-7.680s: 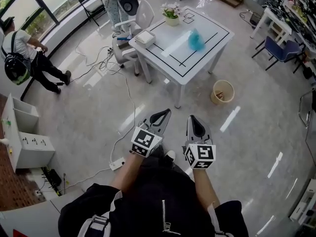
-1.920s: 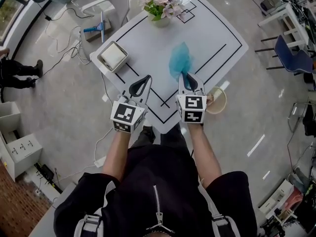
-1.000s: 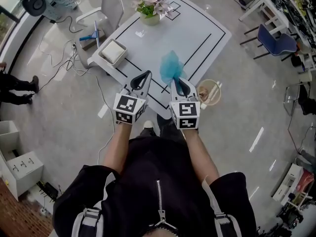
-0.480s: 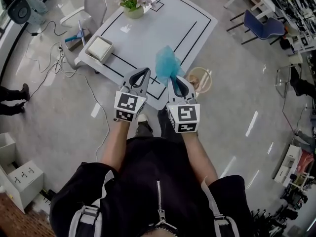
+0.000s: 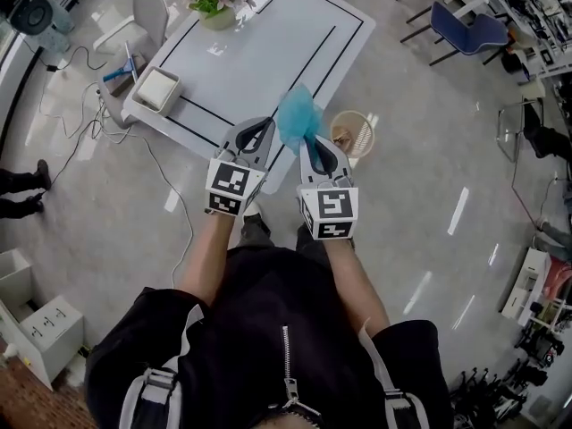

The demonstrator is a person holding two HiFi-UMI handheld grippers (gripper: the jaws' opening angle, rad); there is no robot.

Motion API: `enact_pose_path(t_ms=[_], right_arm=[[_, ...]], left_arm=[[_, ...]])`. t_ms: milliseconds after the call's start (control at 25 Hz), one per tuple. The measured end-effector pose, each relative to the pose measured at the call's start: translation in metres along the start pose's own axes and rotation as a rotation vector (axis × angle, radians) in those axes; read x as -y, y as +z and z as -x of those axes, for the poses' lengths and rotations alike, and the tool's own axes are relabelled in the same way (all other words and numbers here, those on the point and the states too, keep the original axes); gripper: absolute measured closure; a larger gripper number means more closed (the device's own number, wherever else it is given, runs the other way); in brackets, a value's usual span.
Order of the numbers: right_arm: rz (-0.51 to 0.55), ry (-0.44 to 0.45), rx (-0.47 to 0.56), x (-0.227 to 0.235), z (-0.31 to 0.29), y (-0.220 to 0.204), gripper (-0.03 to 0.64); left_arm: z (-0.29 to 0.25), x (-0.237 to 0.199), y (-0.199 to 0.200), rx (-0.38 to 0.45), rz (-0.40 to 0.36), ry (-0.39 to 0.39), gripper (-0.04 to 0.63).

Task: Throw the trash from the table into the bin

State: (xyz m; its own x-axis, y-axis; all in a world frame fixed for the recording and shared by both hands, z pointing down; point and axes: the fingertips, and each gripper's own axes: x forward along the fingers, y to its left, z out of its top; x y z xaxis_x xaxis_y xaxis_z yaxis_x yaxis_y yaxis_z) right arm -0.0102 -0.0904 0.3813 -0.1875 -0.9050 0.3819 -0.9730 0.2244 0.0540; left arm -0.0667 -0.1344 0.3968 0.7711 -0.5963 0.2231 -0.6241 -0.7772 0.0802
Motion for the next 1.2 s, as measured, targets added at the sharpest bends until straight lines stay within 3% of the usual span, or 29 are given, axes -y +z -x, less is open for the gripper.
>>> enact_pose_path(t_ms=[400,920,1200], right_arm=[[-0.034,-0.034,0.028,0.094,0.034,-0.013,0.583],[-0.071,-0.042,0.019,0.266,0.083,-0.058,0.583],[-0.089,-0.028,0.01,0.31,0.091,-0.082,0.583]], left_arm=[[-0.057,0.067,0.003,-0.032,-0.004,-0.017,0.588],[-0.18,0.183,0.019,-0.051,-0.006,0.001,0.588],[-0.203,0.22,0.012,-0.08,-0.011,-0.001,0.588]])
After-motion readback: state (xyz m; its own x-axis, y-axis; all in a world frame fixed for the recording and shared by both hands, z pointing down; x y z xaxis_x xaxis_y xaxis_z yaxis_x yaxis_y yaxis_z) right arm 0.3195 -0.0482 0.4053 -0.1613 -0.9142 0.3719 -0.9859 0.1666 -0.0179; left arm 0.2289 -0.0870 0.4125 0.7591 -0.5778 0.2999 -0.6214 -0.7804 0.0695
